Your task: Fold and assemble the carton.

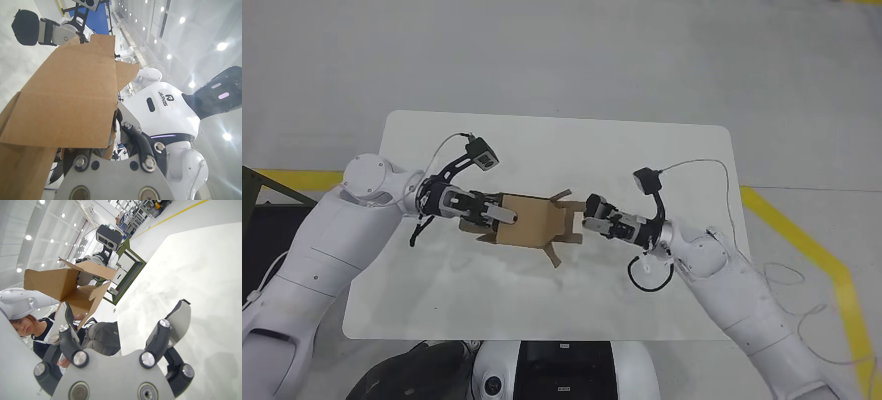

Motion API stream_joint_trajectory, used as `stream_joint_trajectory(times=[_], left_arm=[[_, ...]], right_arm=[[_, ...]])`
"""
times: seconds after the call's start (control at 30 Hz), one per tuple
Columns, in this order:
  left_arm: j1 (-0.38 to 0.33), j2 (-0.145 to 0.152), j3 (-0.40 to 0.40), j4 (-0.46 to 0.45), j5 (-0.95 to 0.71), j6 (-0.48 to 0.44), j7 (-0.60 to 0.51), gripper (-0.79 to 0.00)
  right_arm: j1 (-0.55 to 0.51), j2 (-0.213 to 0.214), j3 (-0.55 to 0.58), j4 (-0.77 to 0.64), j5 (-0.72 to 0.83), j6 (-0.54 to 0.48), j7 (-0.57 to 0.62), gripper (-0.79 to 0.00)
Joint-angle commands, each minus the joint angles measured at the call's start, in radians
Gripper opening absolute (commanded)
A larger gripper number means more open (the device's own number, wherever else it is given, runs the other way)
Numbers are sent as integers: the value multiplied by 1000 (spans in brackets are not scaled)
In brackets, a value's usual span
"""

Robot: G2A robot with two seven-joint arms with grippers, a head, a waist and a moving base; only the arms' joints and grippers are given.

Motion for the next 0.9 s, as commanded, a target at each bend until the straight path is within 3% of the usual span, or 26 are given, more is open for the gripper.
stream_joint_trajectory(times=[0.0, 0.47, 0.5, 0.7, 0.87], left_arm=[[-1, 0, 3, -12, -5, 0, 0, -785], [-11, 3, 23, -31, -53, 0, 0, -785], [-11, 3, 23, -31, -53, 0, 0, -785], [-11, 3, 23, -31, -53, 0, 0, -785], [-11, 3, 23, -31, -53, 0, 0, -785]], right_arm=[[-4, 4, 6, -9, 35, 18, 37, 0], [-12, 15, 29, 15, 182, 44, 176, 0], [-12, 15, 29, 15, 182, 44, 176, -40], [-4, 12, 15, 26, 197, 67, 202, -86], [42, -2, -23, 65, 231, 80, 244, -188]])
